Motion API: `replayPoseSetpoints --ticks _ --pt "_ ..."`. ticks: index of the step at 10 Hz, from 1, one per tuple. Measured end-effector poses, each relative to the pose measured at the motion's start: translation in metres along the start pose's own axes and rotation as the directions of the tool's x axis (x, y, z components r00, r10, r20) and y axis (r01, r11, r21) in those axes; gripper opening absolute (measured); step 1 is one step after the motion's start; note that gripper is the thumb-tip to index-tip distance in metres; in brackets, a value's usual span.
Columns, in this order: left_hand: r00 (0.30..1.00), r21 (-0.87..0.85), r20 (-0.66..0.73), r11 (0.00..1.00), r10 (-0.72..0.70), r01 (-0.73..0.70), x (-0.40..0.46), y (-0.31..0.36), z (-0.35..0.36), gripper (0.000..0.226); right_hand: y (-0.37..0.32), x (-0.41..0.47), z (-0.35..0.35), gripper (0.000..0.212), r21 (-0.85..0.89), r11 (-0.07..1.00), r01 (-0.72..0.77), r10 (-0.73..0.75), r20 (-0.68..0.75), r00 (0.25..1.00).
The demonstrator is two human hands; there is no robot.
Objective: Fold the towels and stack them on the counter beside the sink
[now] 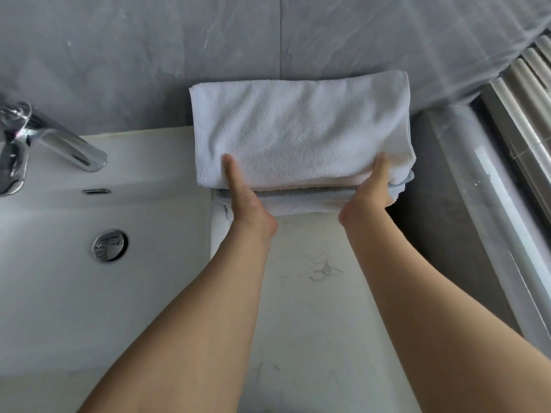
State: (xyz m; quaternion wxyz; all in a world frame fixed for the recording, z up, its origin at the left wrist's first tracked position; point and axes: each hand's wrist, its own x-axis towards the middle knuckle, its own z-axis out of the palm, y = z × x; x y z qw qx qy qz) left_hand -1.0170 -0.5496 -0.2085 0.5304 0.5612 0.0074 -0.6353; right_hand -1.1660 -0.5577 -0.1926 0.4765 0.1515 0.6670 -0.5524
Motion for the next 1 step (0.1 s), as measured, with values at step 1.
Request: replayPoseSetpoints --ticks 1 --pt "0.996 0.082 -0.076 0.995 -0.043 0.049 -0.0197 -0.0065 -0.0002 0.101 0.0101 -0.0165 -0.0073 0.098 -0.003 1.000 0.018 -0.018 0.069 0.997"
